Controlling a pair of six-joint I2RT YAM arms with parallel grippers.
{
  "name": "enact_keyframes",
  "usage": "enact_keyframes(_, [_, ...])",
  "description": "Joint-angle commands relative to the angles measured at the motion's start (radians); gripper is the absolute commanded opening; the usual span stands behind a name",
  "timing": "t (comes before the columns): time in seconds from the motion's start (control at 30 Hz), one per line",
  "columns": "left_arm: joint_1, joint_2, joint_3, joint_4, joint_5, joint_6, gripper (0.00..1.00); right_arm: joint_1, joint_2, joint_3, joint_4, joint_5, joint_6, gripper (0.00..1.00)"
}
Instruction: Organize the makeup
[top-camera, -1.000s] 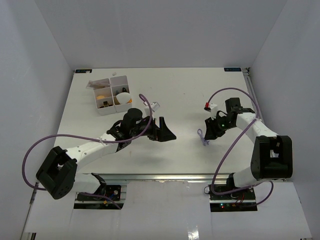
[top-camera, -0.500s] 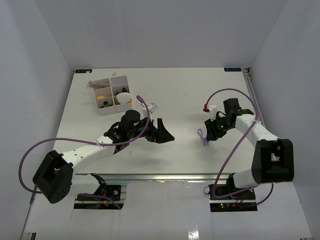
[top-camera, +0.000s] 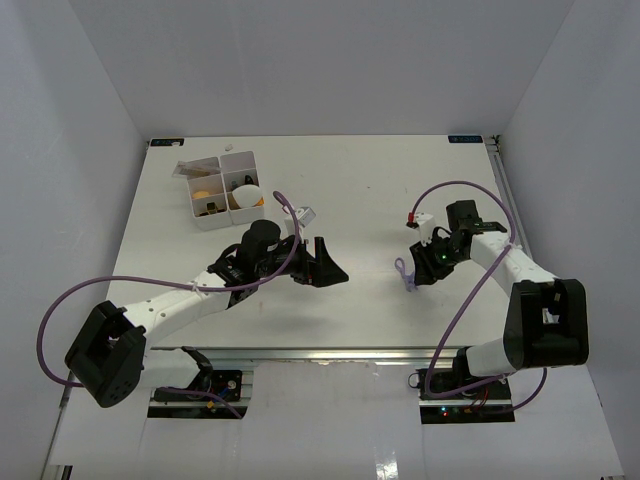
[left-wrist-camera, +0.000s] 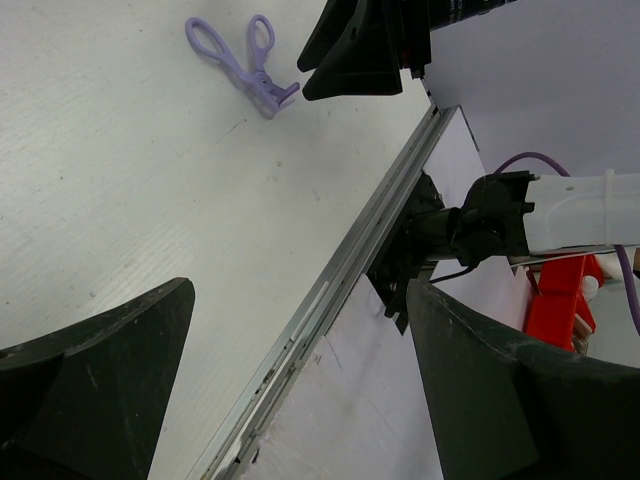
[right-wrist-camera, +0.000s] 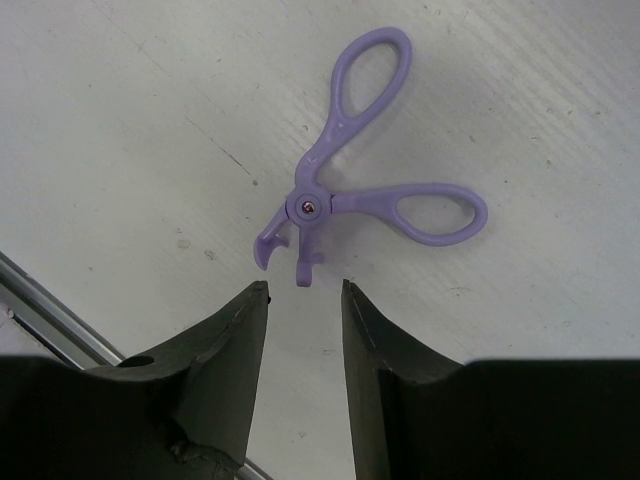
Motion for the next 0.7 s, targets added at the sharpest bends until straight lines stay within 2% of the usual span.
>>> enact_keyframes(0.0, [0.002,-0.035,-0.001,0.002,-0.003,0.016,0.98,0.006,0.011,-0.01,0.012,-0.001,0.002,0.41])
enact_keyframes(0.47, [0.006,-0.046,-0.003,-0.007,-0.006,0.019,0.98,0.023,0.045,-0.015,0.047,0.009,0.027,0.37])
enact_keyframes(0.67, [0.006,-0.047,-0.005,-0.006,-0.004,0.014,0.98,0.029,0.066,-0.01,0.054,0.017,0.037,0.3])
